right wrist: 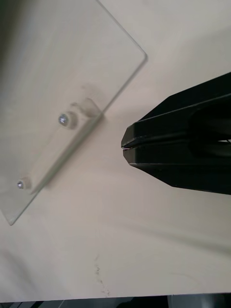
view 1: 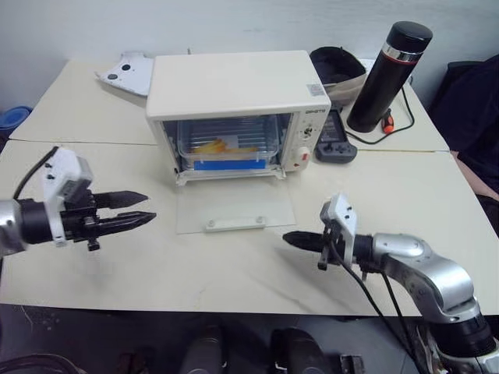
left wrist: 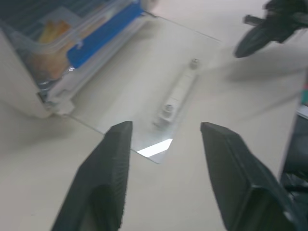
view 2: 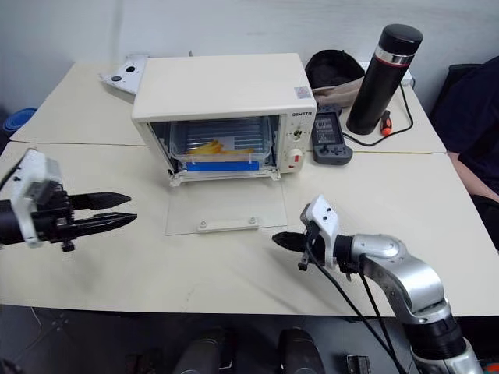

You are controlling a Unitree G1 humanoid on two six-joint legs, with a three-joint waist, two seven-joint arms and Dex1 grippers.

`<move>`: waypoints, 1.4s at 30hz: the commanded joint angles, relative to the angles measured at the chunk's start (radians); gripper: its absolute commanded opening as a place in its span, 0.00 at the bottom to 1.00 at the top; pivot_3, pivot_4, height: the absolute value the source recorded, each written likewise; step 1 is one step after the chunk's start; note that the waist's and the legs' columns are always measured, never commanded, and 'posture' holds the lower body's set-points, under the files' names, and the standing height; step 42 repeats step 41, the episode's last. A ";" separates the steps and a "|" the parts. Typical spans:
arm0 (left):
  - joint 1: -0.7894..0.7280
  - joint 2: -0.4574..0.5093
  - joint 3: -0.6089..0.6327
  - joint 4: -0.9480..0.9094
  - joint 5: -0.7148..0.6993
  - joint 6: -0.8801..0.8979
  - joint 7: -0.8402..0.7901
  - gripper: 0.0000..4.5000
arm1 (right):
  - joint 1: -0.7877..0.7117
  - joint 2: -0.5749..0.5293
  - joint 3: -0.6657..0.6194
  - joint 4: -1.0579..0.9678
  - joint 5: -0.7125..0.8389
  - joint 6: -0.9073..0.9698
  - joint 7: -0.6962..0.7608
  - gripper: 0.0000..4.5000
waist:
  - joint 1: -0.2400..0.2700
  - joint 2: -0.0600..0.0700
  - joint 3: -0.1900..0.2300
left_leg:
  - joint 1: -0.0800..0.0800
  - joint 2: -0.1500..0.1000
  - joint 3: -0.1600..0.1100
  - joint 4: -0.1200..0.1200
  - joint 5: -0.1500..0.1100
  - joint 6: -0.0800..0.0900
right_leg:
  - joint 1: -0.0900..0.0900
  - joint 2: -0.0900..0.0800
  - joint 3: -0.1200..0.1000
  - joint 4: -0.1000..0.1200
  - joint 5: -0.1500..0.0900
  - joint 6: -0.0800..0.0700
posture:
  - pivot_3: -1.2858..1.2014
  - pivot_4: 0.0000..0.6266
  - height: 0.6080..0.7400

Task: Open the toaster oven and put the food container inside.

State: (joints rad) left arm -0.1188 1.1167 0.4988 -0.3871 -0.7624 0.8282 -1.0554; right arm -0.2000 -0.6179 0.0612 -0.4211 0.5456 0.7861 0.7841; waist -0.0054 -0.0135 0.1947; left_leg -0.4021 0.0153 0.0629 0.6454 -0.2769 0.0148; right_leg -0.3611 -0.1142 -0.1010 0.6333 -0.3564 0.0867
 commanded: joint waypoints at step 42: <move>0.003 0.176 0.273 0.255 0.144 -0.099 -0.237 1.00 | -0.515 -0.454 -0.254 0.360 0.254 0.128 0.397 0.99 | -0.028 0.001 0.005 | -0.002 0.001 0.020 0.000 -0.001 0.006 | -0.016 0.001 0.019 0.011 0.001 0.001 | 0.52 0.24 1.00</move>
